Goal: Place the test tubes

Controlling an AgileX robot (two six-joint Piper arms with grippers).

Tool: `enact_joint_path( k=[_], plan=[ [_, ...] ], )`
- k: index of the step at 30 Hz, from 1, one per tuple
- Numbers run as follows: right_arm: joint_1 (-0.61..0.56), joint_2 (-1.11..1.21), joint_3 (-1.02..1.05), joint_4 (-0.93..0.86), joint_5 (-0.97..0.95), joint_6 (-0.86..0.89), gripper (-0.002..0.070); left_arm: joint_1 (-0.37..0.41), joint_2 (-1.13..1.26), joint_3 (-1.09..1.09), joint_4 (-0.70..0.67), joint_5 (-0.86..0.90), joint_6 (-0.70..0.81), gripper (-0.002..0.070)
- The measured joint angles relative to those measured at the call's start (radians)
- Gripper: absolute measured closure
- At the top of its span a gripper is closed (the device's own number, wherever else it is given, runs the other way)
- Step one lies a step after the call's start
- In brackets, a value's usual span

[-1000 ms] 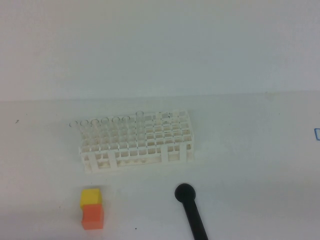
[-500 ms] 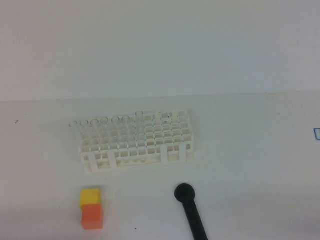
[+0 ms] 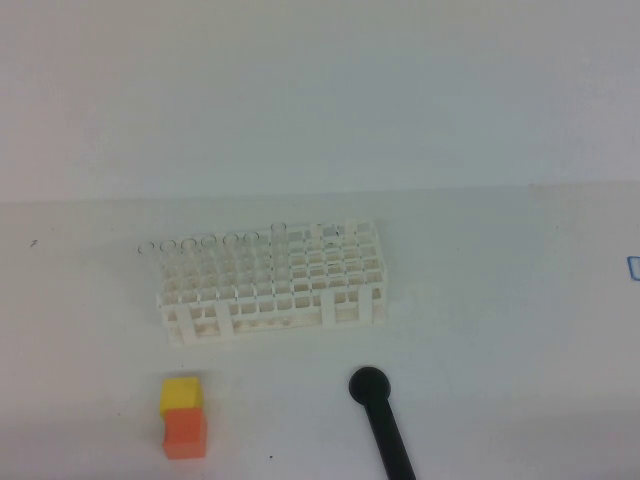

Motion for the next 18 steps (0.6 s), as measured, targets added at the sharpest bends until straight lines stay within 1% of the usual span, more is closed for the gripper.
enact_joint_path(
  k=[7, 18],
  plan=[
    [0.000, 0.000, -0.002, 0.000, 0.011, -0.032, 0.0678, 0.000, 0.000, 0.000, 0.000, 0.000, 0.000, 0.0676],
    [0.000, 0.000, -0.002, -0.001, 0.013, -0.032, 0.0678, 0.000, 0.000, 0.000, 0.000, -0.001, 0.000, 0.0676]
  ],
)
